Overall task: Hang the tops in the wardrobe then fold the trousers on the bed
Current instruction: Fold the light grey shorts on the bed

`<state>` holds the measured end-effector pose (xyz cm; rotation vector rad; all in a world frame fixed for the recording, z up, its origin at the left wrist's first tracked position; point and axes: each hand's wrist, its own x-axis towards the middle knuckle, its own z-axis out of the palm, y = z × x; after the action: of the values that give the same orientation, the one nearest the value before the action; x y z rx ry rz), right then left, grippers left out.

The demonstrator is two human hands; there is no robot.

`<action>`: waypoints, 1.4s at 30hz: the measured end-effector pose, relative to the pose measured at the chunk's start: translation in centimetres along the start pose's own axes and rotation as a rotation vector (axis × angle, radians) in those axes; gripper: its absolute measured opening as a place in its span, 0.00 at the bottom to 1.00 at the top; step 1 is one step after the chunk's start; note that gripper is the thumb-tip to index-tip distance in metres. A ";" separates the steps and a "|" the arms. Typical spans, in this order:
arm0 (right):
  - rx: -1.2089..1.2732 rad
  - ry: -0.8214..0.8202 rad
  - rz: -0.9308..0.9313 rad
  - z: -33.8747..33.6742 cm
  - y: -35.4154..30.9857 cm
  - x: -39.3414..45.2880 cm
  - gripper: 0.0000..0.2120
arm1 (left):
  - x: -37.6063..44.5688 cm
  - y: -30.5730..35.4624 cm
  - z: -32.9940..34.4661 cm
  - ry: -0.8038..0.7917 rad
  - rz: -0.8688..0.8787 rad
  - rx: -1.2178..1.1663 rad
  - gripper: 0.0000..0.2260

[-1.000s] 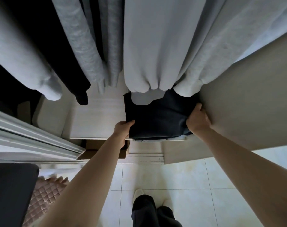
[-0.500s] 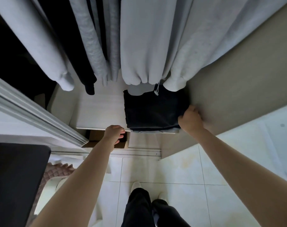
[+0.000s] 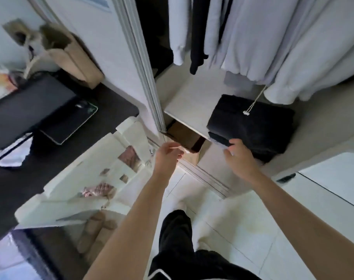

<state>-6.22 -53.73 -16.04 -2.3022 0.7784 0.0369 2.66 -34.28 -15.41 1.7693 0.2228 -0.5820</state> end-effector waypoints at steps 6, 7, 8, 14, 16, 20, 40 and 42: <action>0.006 -0.264 -0.264 3.5 -2.1 -6.2 0.16 | -12.1 -8.1 -4.9 0.319 0.001 -0.097 0.10; 0.011 -0.305 -0.299 4.2 -2.6 -7.4 0.16 | -13.9 -9.4 -5.7 0.362 -0.025 -0.099 0.10; 0.009 -0.353 -0.342 5.1 -3.5 -9.0 0.16 | -16.3 -10.8 -6.6 0.425 -0.048 -0.104 0.10; -0.122 -0.691 -0.665 12.6 -7.6 -21.5 0.15 | -31.0 -21.0 -11.1 0.850 -0.155 -0.267 0.11; -0.179 -0.814 -0.772 14.8 -8.5 -26.3 0.15 | -36.0 -24.4 -11.7 1.009 -0.194 -0.346 0.12; -0.278 -0.998 -0.925 18.1 -8.2 -35.7 0.15 | -46.0 -31.0 -10.6 1.222 -0.314 -0.486 0.07; -0.792 -1.552 -1.459 26.6 8.8 -82.2 0.13 | -84.7 -58.1 3.5 1.853 -0.708 -1.104 0.10; -0.813 -1.575 -1.481 28.1 8.9 -85.4 0.13 | -85.8 -59.5 2.6 1.864 -0.719 -1.129 0.10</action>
<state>-75.89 3.41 -22.78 -1.9427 -1.8916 1.3769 -97.85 -7.10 -24.16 0.5088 2.0018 0.8298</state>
